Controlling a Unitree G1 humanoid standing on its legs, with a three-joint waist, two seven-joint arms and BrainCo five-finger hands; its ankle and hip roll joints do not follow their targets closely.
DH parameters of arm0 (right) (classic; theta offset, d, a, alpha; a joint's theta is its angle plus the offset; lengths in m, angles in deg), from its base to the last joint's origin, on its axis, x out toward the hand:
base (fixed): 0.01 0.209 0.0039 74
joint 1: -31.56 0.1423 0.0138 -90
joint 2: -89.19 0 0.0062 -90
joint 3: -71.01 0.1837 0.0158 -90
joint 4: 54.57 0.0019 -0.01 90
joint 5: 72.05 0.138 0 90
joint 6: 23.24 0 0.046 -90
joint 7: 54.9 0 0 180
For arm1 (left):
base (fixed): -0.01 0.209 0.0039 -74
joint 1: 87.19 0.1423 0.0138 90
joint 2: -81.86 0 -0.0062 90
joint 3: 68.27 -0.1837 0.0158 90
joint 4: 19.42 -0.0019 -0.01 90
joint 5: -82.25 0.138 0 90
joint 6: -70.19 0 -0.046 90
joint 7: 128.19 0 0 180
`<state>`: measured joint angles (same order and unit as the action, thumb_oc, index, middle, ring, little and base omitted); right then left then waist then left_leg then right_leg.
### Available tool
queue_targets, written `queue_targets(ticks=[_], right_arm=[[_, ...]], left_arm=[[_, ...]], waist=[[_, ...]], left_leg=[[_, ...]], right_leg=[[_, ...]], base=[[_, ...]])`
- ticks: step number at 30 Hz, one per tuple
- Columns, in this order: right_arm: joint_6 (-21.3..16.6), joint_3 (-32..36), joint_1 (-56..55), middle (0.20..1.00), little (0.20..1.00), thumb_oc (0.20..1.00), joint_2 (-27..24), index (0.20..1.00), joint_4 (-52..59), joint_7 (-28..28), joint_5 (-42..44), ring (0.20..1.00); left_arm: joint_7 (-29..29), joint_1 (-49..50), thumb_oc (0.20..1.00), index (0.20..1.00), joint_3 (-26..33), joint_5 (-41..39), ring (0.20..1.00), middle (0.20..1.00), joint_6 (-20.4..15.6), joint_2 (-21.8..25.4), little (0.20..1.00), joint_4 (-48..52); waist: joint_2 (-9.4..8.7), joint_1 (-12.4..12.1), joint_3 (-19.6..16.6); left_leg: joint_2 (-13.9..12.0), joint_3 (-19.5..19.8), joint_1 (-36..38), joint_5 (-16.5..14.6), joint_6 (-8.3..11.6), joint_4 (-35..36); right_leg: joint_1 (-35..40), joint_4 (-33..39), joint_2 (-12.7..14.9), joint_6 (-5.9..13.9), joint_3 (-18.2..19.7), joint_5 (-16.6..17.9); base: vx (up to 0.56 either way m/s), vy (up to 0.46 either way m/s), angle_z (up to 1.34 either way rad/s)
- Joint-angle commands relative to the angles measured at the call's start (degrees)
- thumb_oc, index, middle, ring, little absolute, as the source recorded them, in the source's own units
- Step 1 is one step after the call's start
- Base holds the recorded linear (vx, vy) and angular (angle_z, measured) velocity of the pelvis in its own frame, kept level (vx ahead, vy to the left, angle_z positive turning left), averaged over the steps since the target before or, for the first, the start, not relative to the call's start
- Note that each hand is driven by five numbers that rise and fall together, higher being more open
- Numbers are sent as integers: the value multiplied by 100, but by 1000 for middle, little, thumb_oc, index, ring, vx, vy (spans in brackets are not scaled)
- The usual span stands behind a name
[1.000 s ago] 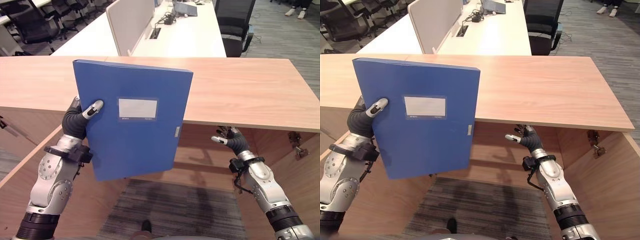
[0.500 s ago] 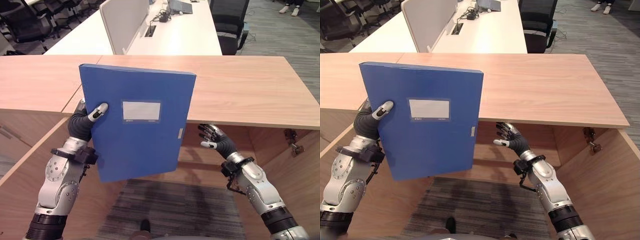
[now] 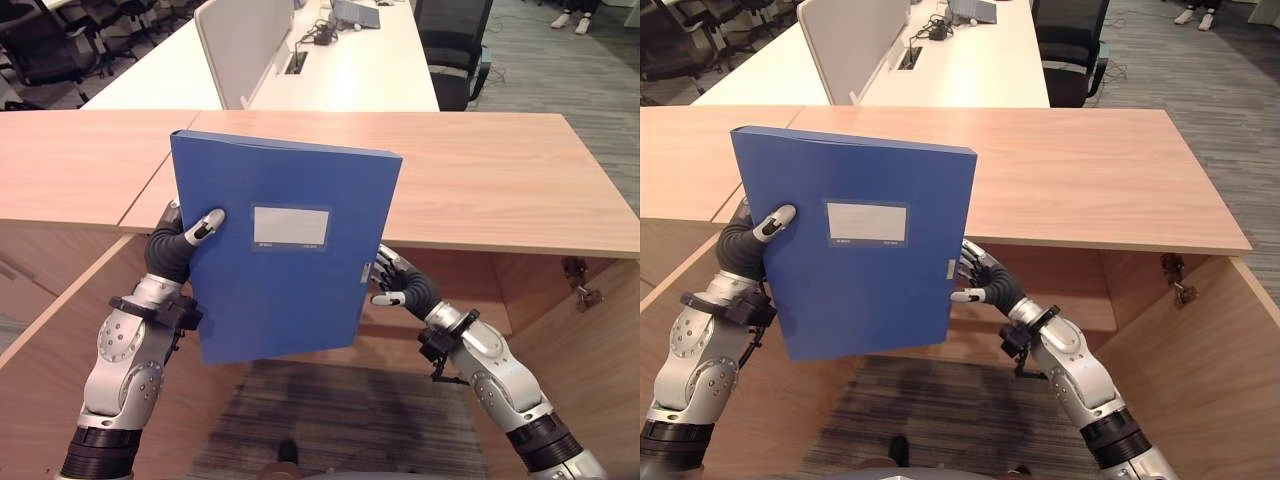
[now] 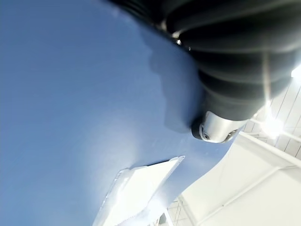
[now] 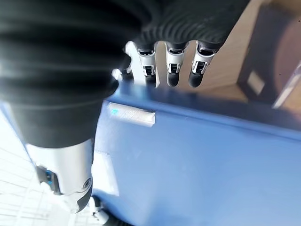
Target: Put the empty folder in the office cabinet
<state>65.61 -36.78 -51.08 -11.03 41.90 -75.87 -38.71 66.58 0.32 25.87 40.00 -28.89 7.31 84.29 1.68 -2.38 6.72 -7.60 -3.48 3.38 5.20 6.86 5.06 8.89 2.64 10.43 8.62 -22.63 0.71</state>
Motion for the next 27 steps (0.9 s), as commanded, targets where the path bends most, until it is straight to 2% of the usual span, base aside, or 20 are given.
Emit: queue_targets(ticks=[1,20,27], right_arm=[[-144,-146,406,1000,1000,1000,117,1000,554,-214,385,1000],[-206,-411,714,1000,1000,1000,464,1000,739,52,358,1000],[-106,-613,702,1000,1000,1000,490,1000,497,75,251,1000]], left_arm=[[95,-432,200,200,12,-6,200,200,-260,63,200,188],[80,-440,200,200,-559,220,200,200,-115,-259,200,294],[96,-602,200,200,-862,342,200,200,-34,-255,200,209]], waist=[[-234,34,-210],[-263,57,-184],[-270,81,-160]], left_leg=[[133,67,63,-395,-148,-34],[119,19,45,-396,-152,-23],[123,18,32,-392,-160,-27]], right_leg=[[-456,-518,97,130,594,-285],[-457,-377,86,125,668,-195],[-471,-403,88,117,688,-213]], base=[[0,0,0],[-3,-2,-2],[0,0,0]])
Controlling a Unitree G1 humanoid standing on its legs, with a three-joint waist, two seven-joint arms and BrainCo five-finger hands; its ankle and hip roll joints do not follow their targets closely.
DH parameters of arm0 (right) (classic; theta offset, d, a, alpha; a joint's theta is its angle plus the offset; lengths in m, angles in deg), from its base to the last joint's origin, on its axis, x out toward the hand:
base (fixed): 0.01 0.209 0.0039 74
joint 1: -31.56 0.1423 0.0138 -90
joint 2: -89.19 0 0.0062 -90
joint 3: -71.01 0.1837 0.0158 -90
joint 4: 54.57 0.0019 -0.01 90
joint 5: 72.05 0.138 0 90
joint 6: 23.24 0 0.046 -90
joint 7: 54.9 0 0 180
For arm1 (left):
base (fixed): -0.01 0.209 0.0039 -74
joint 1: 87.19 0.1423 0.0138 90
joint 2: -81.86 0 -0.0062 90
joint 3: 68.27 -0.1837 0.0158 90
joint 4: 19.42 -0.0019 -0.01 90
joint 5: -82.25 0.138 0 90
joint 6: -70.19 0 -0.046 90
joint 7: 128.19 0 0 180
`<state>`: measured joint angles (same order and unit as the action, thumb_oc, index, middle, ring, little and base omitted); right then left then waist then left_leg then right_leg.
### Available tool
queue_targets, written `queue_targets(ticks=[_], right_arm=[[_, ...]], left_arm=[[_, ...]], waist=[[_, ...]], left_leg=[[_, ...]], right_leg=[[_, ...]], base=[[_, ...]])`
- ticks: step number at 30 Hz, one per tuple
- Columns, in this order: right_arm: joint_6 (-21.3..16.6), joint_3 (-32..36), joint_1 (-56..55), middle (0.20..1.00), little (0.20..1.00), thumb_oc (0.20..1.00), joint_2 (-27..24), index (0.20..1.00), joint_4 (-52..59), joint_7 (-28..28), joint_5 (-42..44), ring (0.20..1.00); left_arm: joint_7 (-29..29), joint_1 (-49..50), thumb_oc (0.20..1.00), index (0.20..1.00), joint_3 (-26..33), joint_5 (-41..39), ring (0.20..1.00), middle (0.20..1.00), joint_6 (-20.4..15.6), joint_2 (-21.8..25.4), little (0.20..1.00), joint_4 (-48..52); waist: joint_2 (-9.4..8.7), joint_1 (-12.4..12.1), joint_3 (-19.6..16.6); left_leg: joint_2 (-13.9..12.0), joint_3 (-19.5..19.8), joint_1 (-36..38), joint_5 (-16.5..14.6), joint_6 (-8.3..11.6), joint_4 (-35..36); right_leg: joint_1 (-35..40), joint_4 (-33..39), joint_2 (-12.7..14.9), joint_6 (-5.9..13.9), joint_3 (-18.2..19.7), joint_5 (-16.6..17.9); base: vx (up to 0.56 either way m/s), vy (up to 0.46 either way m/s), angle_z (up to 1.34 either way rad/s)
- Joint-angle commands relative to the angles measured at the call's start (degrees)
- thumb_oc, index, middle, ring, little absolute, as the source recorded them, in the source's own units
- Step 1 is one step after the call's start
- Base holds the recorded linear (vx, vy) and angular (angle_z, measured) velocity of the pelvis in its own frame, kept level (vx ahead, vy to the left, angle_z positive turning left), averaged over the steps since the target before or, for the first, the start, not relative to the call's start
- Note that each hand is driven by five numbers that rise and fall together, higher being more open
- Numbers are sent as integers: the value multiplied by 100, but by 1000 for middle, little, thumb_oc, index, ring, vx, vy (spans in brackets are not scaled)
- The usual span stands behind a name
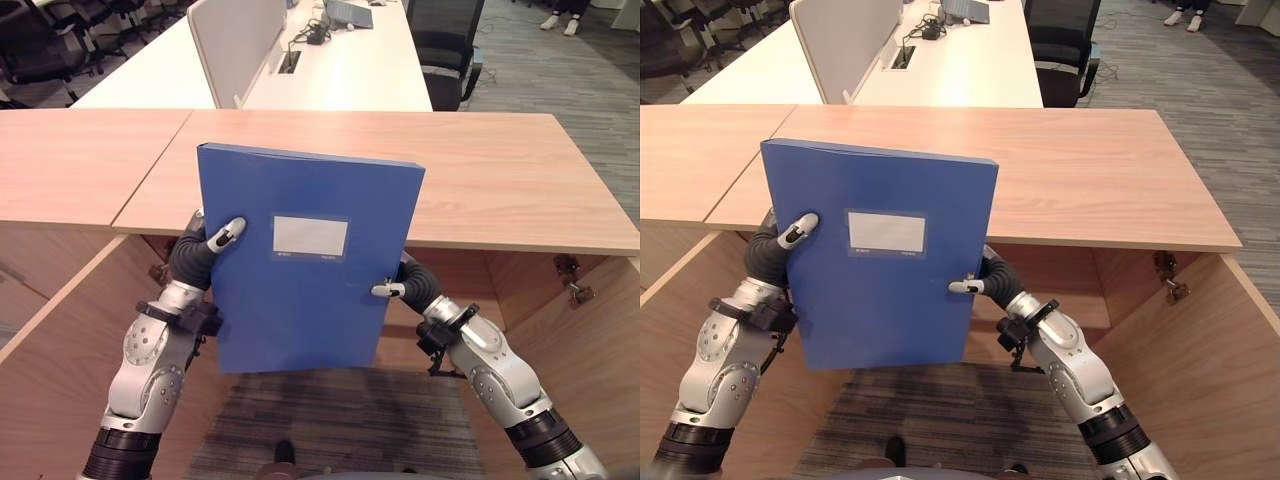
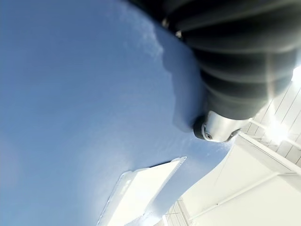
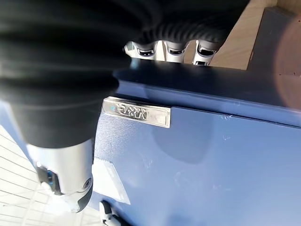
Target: Put the empty folder in the office cabinet
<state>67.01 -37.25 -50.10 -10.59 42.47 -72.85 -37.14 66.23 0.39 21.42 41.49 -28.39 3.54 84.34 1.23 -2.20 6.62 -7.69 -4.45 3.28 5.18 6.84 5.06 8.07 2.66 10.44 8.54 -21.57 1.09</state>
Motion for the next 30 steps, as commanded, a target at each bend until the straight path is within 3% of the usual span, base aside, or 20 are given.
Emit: queue_targets(ticks=[1,30], right_arm=[[-240,-575,600,1000,1000,1000,444,1000,397,-219,67,1000],[-37,-1218,301,1000,1000,1000,750,1000,-1275,-182,-667,1000]], left_arm=[[143,-629,200,200,-442,210,200,200,-74,129,200,193],[-198,-1386,200,200,-587,469,200,200,-307,279,200,225]], waist=[[-225,66,-148],[-264,62,-155]], left_leg=[[134,115,42,-392,-160,-28],[121,155,43,-399,-136,-40]], right_leg=[[-391,-410,87,124,584,-254],[-386,-470,65,124,531,-289]], base=[[0,0,0],[0,0,0]])
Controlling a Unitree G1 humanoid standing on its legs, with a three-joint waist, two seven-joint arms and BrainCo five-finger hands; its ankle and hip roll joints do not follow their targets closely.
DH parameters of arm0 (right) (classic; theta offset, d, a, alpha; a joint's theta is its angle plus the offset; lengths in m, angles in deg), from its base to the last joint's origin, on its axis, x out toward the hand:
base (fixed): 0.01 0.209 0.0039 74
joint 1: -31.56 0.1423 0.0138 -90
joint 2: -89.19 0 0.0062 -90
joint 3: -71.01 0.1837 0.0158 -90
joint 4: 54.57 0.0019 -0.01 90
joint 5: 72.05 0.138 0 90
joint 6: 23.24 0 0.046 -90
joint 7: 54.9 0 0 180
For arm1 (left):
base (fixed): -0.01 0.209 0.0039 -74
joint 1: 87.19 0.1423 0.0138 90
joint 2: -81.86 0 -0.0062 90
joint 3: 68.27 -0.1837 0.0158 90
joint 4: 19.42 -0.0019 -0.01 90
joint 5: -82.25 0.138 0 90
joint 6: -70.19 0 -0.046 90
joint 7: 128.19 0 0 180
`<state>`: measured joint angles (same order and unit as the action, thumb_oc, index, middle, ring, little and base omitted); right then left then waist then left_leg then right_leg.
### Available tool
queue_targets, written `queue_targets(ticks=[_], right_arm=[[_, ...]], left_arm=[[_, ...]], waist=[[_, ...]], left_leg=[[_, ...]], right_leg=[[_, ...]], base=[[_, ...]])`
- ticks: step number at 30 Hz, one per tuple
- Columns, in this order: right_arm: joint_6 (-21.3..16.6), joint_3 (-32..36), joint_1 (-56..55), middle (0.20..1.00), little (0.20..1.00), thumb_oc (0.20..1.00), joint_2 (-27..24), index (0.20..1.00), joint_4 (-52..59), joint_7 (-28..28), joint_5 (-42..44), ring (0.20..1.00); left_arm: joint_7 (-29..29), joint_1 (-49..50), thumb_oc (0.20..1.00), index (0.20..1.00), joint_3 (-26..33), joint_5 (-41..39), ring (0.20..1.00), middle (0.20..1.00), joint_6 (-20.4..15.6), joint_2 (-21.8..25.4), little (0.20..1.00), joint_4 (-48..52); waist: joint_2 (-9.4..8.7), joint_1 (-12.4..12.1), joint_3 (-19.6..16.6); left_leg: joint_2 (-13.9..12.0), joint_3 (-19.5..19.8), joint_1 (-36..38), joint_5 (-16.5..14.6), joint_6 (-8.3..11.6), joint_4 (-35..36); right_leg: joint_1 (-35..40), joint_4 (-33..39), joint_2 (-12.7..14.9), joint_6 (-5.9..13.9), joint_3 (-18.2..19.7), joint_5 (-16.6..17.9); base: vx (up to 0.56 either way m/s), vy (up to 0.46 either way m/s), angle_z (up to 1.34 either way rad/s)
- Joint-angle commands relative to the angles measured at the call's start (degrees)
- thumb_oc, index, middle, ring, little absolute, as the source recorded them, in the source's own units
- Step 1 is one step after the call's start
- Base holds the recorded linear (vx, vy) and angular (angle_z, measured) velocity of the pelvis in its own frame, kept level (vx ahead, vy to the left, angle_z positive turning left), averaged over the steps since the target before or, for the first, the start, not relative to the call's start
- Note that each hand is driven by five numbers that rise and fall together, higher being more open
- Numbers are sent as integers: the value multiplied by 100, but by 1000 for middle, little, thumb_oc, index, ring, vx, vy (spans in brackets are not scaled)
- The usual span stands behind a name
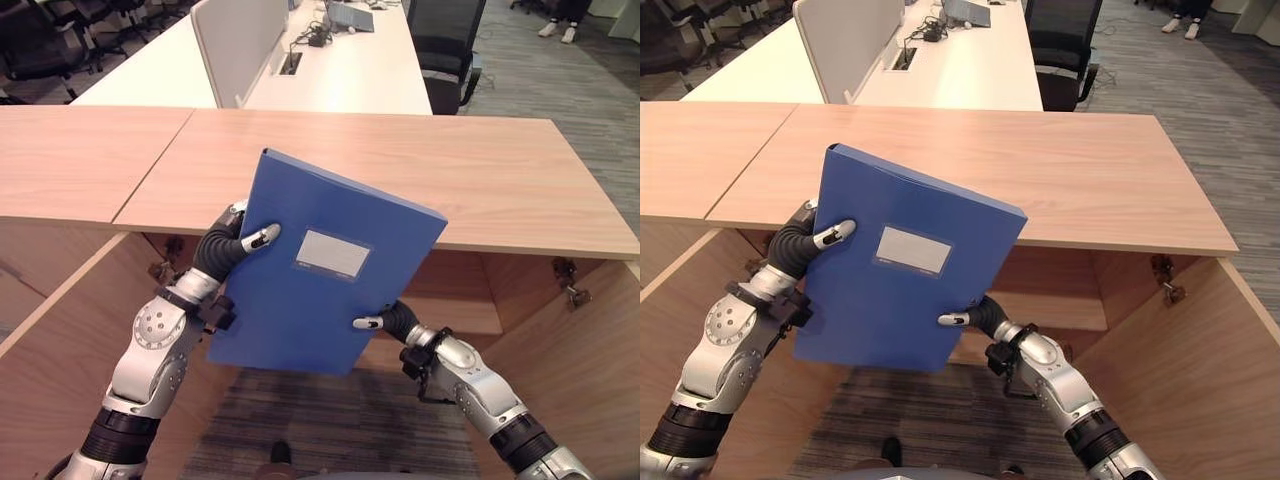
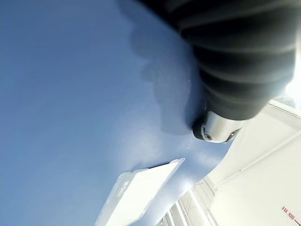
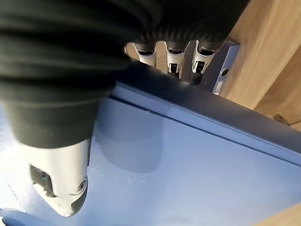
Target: Put the empty folder in the office cabinet
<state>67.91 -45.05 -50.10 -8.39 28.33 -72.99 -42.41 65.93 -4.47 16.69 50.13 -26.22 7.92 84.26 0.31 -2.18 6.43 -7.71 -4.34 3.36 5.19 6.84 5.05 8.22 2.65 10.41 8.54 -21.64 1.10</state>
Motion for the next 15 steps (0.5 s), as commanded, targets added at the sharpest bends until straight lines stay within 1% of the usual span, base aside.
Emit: queue_targets(ticks=[1,3,4,5,6,9,15], right_arm=[[-128,-439,297,1000,1000,1000,549,1000,135,-157,-115,1000],[-137,-432,278,1000,1000,1000,564,1000,165,-135,-69,1000],[-143,-430,270,868,868,868,577,868,183,-130,-40,868],[-152,-427,266,460,460,460,589,460,187,-124,-2,460],[-164,-405,254,200,200,200,613,200,209,-93,97,200],[-201,-368,230,200,200,200,706,200,238,-22,413,200],[-263,-308,232,200,200,200,728,200,385,22,653,200]], left_arm=[[-181,-898,200,200,-103,-395,200,200,-528,-161,200,235],[-210,-897,200,200,-89,-396,200,200,-553,-159,200,233],[-220,-895,200,200,-91,-397,200,200,-561,-169,200,233],[-241,-895,200,200,-94,-392,200,200,-566,-187,200,221],[-263,-891,200,200,-99,-396,200,200,-573,-211,200,218],[-336,-861,200,200,-86,-403,200,200,-590,-279,200,197],[-400,-736,200,200,-13,-426,200,200,-631,-356,200,165]], waist=[[-173,58,-139],[-173,60,-142],[-174,62,-142],[-173,65,-140],[-172,69,-143],[-171,70,-147],[-175,65,-150]], left_leg=[[120,141,36,-401,-136,-39],[115,140,39,-399,-136,-39],[115,140,40,-398,-136,-39],[113,139,43,-399,-135,-39],[111,135,48,-402,-136,-40],[105,123,44,-398,-133,-43],[101,115,55,-403,-130,-43]], right_leg=[[-402,-469,67,125,537,-289],[-405,-474,68,123,531,-290],[-403,-474,66,122,528,-291],[-404,-475,66,122,525,-290],[-403,-476,66,122,528,-289],[-408,-477,64,122,533,-290],[-402,-467,62,122,533,-288]], base=[[0,0,0],[0,0,0],[0,0,0],[0,0,0],[0,0,0],[0,0,0],[0,0,0]])
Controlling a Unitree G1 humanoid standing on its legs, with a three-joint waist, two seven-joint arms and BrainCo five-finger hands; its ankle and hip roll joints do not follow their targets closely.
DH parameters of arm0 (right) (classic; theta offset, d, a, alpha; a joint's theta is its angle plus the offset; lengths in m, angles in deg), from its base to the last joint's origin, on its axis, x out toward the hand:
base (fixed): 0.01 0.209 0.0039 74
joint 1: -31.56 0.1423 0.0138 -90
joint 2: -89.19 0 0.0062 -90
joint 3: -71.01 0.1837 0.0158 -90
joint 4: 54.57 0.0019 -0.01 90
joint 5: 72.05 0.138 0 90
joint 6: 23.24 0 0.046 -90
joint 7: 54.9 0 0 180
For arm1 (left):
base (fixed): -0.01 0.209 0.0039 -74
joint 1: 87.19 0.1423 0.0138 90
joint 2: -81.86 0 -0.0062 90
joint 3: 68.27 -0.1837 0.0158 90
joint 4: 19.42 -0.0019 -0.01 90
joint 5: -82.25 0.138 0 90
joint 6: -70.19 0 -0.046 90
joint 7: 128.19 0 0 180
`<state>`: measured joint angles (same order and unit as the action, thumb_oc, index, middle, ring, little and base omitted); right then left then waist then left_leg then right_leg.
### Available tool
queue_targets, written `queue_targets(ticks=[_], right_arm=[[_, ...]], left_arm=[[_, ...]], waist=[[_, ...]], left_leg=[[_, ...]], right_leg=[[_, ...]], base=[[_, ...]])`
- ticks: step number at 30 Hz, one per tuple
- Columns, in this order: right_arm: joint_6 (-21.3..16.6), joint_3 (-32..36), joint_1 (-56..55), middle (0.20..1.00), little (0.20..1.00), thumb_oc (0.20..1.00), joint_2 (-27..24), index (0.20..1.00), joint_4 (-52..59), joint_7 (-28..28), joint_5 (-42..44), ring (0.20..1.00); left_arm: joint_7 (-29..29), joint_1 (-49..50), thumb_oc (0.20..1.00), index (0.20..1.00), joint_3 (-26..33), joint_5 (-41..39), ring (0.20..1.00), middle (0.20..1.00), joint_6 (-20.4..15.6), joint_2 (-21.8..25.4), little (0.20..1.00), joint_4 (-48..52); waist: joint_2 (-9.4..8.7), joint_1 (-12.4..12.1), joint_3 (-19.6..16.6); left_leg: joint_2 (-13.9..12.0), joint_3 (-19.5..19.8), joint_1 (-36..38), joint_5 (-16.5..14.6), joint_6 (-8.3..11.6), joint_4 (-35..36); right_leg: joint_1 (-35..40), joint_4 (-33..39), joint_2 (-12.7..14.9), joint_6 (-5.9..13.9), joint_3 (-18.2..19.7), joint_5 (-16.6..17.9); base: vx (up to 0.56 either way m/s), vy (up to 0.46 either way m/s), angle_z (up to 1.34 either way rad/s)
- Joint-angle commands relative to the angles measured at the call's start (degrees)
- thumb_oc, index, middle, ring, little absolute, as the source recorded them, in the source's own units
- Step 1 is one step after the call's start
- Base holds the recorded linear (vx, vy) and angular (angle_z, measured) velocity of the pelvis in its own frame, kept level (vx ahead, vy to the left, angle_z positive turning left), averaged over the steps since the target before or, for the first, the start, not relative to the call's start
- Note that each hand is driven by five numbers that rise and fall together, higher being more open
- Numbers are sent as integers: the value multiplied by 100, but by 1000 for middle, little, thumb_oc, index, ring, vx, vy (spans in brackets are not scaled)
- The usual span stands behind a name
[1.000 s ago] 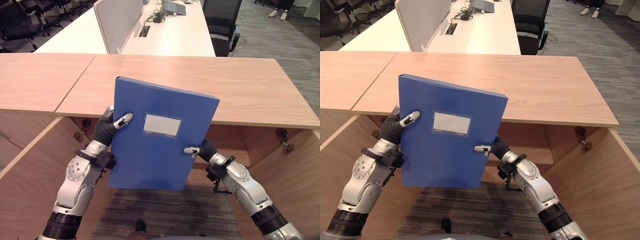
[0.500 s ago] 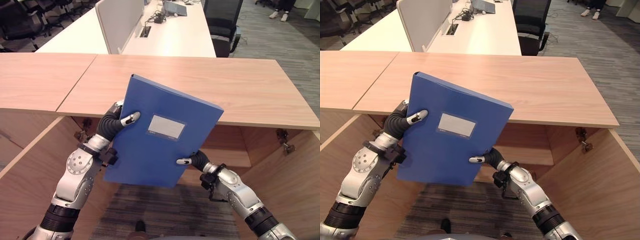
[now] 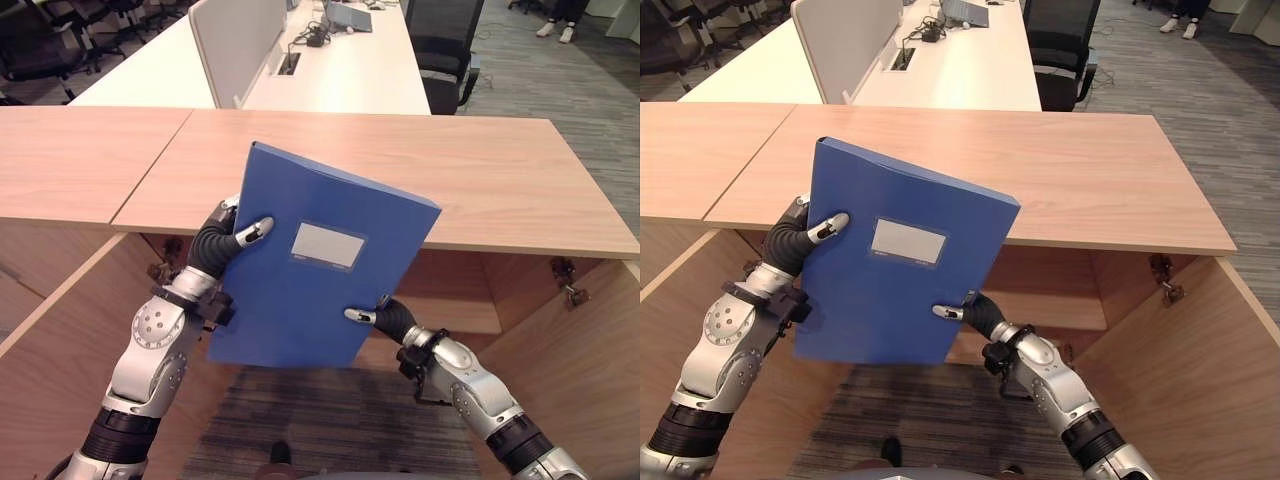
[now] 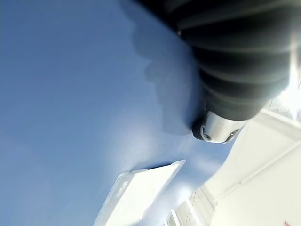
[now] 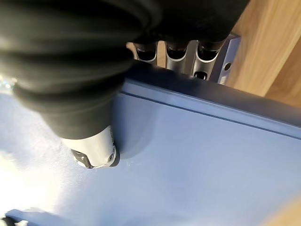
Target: Put the empty folder in the office cabinet
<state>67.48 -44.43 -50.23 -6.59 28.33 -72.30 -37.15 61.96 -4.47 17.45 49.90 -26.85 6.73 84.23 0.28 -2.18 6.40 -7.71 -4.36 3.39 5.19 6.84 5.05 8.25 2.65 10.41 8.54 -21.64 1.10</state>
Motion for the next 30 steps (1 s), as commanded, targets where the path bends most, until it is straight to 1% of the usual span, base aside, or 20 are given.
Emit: queue_targets(ticks=[1,7,8,10,16,22,30], right_arm=[[-236,-336,233,200,200,200,547,200,445,-15,188,200],[-339,-150,268,200,200,200,596,200,736,82,637,200],[-373,-119,301,1000,1000,1000,615,1000,851,73,789,1000],[-412,-58,352,1000,1000,1000,598,1000,974,110,886,1000],[-367,-31,409,1000,1000,1000,561,1000,1062,111,928,1000],[-233,-70,319,1000,1000,1000,488,1000,1039,-39,785,1000],[-172,-128,366,1000,1000,1000,445,1000,1025,-126,663,1000]], left_arm=[[-22,-674,200,200,-51,-430,200,200,-570,-286,200,173],[-96,-374,200,200,103,-528,200,200,-593,-481,200,58],[-93,-288,200,200,145,-536,200,200,-600,-507,200,39],[-89,-211,200,200,203,-562,200,200,-598,-526,200,51],[-57,-183,200,200,221,-536,200,200,-561,-486,200,47],[69,-130,200,200,249,-503,200,200,-513,-448,200,76],[187,-150,200,200,169,-443,200,200,-454,-387,200,55]], waist=[[-172,64,-147],[-170,56,-157],[-168,53,-159],[-167,51,-169],[-167,41,-178],[-164,45,-187],[-161,55,-186]], left_leg=[[99,119,57,-406,-130,-42],[92,110,82,-412,-133,-45],[90,109,80,-414,-133,-47],[93,101,83,-417,-133,-46],[99,103,87,-426,-135,-45],[106,109,76,-423,-139,-44],[115,104,61,-415,-139,-43]], right_leg=[[-410,-469,60,121,533,-288],[-384,-464,46,116,533,-300],[-384,-467,48,111,535,-301],[-381,-456,44,108,544,-303],[-375,-449,51,107,544,-296],[-377,-436,58,105,537,-287],[-390,-410,61,102,547,-266]], base=[[0,0,0],[0,0,0],[0,0,0],[0,0,0],[0,0,0],[0,0,0],[0,0,0]])
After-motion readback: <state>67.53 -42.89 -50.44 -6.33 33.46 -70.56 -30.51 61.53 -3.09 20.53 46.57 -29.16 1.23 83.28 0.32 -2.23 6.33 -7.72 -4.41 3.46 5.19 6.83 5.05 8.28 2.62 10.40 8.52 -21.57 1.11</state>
